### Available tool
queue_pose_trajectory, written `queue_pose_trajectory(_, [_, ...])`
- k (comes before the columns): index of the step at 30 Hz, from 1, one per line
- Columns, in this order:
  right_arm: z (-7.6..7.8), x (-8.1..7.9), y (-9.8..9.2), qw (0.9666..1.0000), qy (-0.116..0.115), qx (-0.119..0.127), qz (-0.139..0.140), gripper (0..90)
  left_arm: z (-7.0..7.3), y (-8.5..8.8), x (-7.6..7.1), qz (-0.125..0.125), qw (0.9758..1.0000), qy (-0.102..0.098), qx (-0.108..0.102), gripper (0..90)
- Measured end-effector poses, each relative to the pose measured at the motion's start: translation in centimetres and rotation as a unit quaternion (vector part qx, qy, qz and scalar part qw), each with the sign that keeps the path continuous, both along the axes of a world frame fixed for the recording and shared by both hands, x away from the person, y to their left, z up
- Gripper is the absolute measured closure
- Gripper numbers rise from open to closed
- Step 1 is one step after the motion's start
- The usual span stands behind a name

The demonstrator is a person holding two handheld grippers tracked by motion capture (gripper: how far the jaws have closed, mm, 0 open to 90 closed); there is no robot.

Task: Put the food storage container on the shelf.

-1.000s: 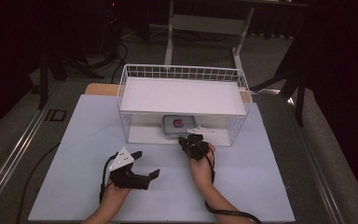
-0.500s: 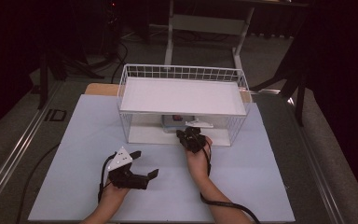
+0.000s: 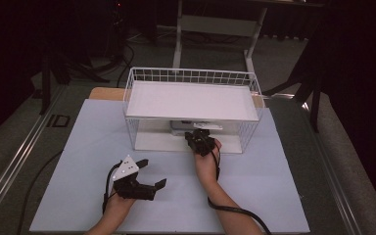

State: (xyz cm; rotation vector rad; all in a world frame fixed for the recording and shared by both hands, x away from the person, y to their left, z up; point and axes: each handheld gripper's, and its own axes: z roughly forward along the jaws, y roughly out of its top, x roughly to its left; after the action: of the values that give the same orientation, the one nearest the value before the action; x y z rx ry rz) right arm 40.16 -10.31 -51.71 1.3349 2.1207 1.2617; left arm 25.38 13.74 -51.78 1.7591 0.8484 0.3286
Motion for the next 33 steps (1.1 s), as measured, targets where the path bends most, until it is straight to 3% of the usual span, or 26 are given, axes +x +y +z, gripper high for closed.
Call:
queue_pose_trajectory(4, [0.2,-0.1,-0.2,0.9999,0.005,0.014,-0.002,89.9,0.1,0.1,0.0,-0.001,1.0000,-0.002,0.001,2.4])
queue_pose_trajectory(10, [0.2,-1.4,-0.6,0.9999,-0.003,0.005,0.014,87.7,0.2,0.2,0.0,-0.003,1.0000,-0.007,-0.005,2.4])
queue_pose_trajectory(16, [0.3,-2.8,-1.0,0.9992,-0.010,-0.003,0.040,78.1,0.8,0.4,-0.1,-0.014,0.9998,-0.014,-0.004,2.4])
queue_pose_trajectory(19, [0.8,-4.0,-1.2,0.9981,-0.011,-0.010,0.060,66.5,1.2,0.4,0.0,-0.015,0.9998,-0.011,-0.005,2.4])
queue_pose_trajectory(20, [1.0,-4.3,-1.3,0.9978,-0.014,-0.010,0.064,58.7,1.3,0.4,0.0,-0.016,0.9998,-0.011,-0.005,2.4])
queue_pose_trajectory(24, [1.6,-5.4,-1.3,0.9961,-0.010,0.001,0.088,35.1,1.8,0.3,0.0,-0.021,0.9997,-0.014,-0.003,2.4])
queue_pose_trajectory(27, [1.9,-6.2,-1.6,0.9941,-0.008,0.019,0.107,22.7,2.1,0.2,-0.1,-0.026,0.9995,-0.016,-0.002,2.4])
queue_pose_trajectory(31, [2.4,-7.1,-2.0,0.9912,-0.009,0.031,0.129,13.4,2.3,0.4,-0.3,-0.032,0.9994,-0.016,-0.004,2.4])
queue_pose_trajectory(33, [2.6,-7.3,-2.4,0.9904,-0.008,0.037,0.133,14.2,2.3,0.4,-0.4,-0.036,0.9992,-0.015,-0.006,2.4])
